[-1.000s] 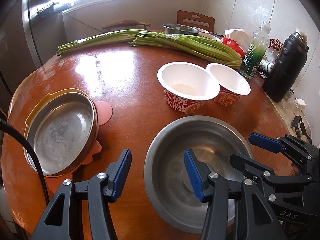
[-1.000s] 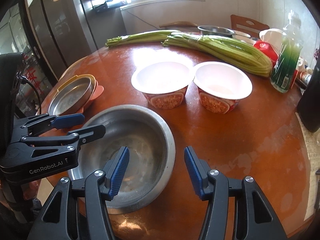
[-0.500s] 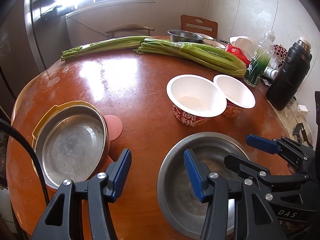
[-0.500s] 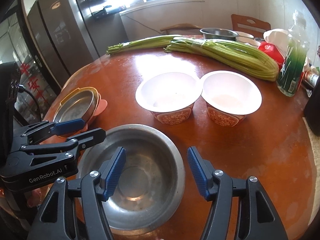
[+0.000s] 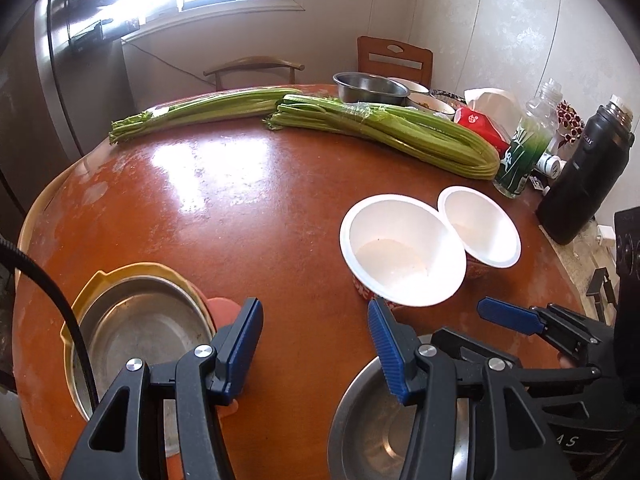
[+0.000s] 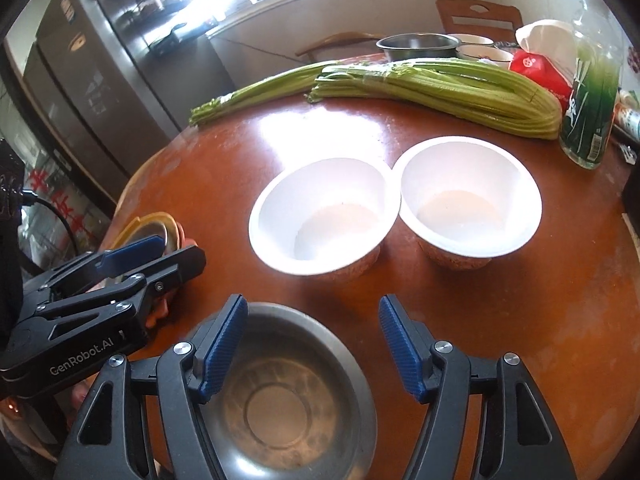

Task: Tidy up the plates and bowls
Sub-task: 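Grasp the rim of the white red-printed paper bowl with the left tool, then lift the white paper bowl with the left tool, then carry the white paper bowl over the steel bowl and lower it inside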

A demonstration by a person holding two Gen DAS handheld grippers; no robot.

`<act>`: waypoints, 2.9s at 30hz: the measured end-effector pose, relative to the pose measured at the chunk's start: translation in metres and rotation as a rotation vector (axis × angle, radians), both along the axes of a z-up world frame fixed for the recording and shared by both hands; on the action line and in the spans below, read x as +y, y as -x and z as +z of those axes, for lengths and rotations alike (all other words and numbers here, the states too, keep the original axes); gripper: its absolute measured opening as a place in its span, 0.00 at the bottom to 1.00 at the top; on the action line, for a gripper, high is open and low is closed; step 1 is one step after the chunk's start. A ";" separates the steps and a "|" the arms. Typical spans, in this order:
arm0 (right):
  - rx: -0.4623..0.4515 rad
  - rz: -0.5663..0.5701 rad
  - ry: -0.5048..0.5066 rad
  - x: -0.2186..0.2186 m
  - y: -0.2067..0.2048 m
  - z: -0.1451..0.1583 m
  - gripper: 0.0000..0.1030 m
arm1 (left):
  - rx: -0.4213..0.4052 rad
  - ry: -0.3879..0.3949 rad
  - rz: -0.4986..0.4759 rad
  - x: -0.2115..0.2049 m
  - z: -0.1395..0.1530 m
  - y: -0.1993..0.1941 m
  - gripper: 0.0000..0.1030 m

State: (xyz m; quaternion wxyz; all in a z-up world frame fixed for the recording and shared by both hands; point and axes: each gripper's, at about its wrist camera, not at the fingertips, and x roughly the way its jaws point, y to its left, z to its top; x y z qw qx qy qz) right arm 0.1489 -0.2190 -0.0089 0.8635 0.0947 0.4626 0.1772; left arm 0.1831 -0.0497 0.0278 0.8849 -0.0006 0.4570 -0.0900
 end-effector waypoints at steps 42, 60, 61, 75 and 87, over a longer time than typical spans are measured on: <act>0.040 -0.047 -0.127 -0.002 -0.027 -0.004 0.43 | 0.097 0.090 -0.108 -0.013 -0.023 -0.060 0.30; 0.054 -0.127 -0.127 -0.015 -0.032 -0.009 0.42 | 0.121 0.116 -0.085 -0.007 -0.026 -0.063 0.30; 0.055 -0.132 -0.124 -0.016 -0.033 -0.010 0.43 | 0.123 0.119 -0.079 -0.006 -0.027 -0.065 0.30; -0.010 -0.083 0.016 0.001 -0.034 -0.013 0.43 | 0.180 0.168 -0.147 -0.025 -0.041 -0.078 0.31; -0.084 -0.047 0.048 0.007 -0.018 0.008 0.43 | 0.129 0.194 -0.151 -0.017 -0.020 -0.060 0.31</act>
